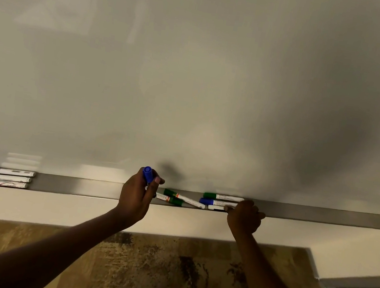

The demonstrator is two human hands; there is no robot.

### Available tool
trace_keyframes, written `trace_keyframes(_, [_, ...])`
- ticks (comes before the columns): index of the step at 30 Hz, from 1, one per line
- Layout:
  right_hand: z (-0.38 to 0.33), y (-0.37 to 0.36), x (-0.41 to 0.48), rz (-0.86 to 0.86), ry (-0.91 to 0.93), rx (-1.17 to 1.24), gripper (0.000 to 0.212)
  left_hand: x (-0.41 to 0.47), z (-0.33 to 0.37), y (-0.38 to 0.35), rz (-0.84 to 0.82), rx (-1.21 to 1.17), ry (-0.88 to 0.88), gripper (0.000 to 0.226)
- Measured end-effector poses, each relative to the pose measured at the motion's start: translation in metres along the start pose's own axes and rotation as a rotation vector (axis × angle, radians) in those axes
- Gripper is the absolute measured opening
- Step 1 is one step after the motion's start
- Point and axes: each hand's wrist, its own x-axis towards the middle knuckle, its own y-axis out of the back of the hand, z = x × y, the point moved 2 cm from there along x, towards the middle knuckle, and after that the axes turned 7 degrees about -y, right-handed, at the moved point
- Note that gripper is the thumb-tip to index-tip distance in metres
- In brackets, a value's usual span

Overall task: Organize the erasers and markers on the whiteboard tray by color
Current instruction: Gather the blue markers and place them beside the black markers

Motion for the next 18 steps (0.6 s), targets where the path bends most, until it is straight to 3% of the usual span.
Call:
trace_keyframes(6, [0.0,0.009,0.009,-0.057,-0.04,0.042,0.073,0.001,0.001,0.0,0.002,0.001,0.019,0.015])
trace_keyframes(10, [-0.001,0.015,0.009,-0.089,-0.038,0.073,0.064,0.003,0.0,-0.001,0.006,-0.018,0.019,0.029])
trace_keyframes(18, [0.0,0.024,0.01,-0.107,0.07,0.191,0.043,0.007,0.001,-0.001,-0.003,-0.009,0.005,0.012])
